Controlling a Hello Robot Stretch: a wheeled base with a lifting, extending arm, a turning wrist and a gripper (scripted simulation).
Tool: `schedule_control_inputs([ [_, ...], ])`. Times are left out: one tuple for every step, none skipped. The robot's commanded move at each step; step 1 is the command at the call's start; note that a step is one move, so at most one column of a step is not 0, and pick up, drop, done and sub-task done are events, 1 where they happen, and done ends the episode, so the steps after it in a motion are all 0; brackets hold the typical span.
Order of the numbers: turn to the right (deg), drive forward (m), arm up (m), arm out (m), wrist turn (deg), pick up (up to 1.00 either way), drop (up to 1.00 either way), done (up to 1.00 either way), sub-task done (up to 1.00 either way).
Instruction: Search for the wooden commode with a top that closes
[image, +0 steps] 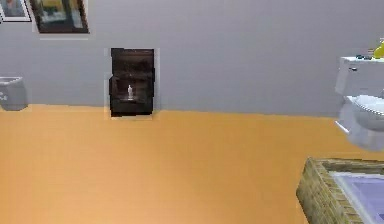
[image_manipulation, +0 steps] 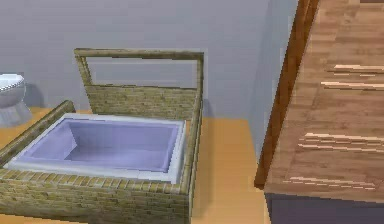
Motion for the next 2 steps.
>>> schedule_control_inputs([
  [-3.0, 0.00, 0.00, 0.00, 0.0, 0.00, 0.00, 0.00, 0.00],
  [0.0, 1.00, 0.00, 0.00, 0.0, 0.00, 0.00, 0.00, 0.00],
])
